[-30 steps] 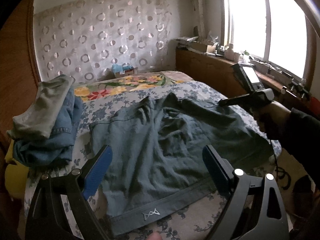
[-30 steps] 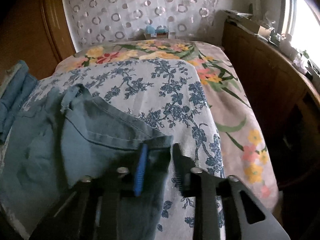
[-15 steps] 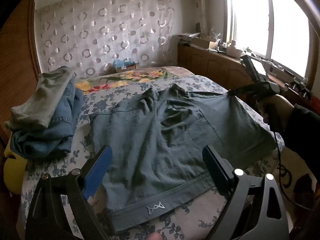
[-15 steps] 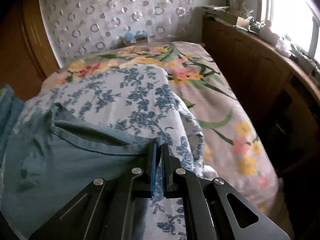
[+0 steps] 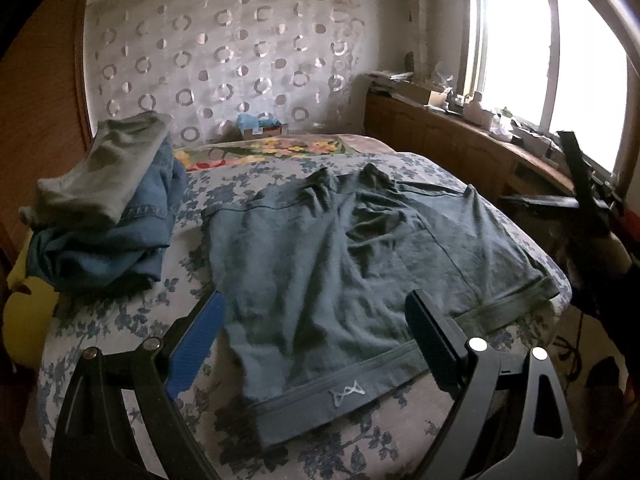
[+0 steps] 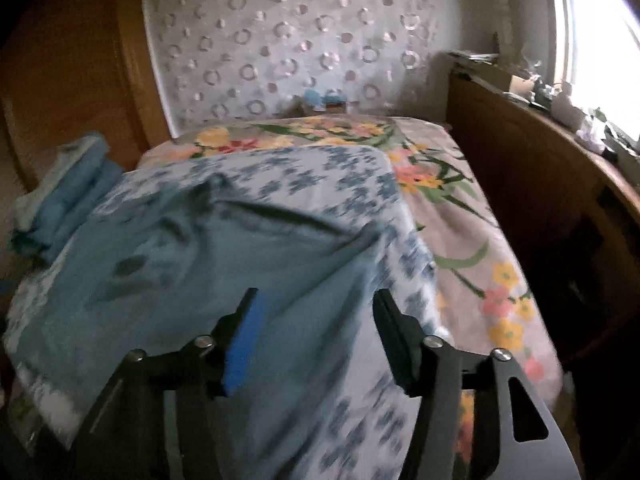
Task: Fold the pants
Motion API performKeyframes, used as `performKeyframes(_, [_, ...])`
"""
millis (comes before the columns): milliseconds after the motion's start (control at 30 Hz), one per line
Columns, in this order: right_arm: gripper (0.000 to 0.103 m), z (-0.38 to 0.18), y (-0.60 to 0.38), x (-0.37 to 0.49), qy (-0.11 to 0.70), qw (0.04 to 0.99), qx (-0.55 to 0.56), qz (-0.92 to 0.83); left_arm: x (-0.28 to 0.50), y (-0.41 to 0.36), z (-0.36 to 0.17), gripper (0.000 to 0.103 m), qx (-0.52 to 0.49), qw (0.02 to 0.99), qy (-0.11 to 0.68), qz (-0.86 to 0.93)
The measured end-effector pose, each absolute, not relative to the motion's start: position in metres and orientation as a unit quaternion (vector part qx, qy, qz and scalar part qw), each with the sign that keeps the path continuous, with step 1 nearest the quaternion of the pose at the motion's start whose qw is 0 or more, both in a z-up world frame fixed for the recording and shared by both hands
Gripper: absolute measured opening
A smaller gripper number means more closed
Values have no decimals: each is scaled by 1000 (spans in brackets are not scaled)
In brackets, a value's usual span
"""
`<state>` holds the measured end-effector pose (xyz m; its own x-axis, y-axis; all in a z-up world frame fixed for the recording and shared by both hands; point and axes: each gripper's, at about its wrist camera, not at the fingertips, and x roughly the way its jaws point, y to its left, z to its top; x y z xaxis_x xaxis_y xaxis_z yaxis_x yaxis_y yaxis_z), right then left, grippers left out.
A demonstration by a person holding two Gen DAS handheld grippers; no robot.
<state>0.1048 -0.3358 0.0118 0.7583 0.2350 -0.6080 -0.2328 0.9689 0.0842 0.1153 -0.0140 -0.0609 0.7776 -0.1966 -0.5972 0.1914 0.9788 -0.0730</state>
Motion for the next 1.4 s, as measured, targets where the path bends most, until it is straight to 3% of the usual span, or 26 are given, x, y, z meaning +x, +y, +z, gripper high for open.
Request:
performKeyframes(133, [63,5,-338,63,313,940,-2,136,112,-5,-67,91,-9,941,322,-100])
performKeyframes(433, [72,-8,-325,0,295,942,-29,160,104,10,-81,74,-16,935,342,-94])
performKeyframes(667, [72,-20,-322,-11,285,945,-27,159,103,21,-101,61,-29,924,372,-83])
performKeyframes(1300, [72,-29,-297,1,285,948,-51,133,99,17,-118,50,-35,915,391,-89])
performKeyframes(1400, [72,-29,-300,1,286,948,-43,133,99,17,-118,40,-39,915,390,-93])
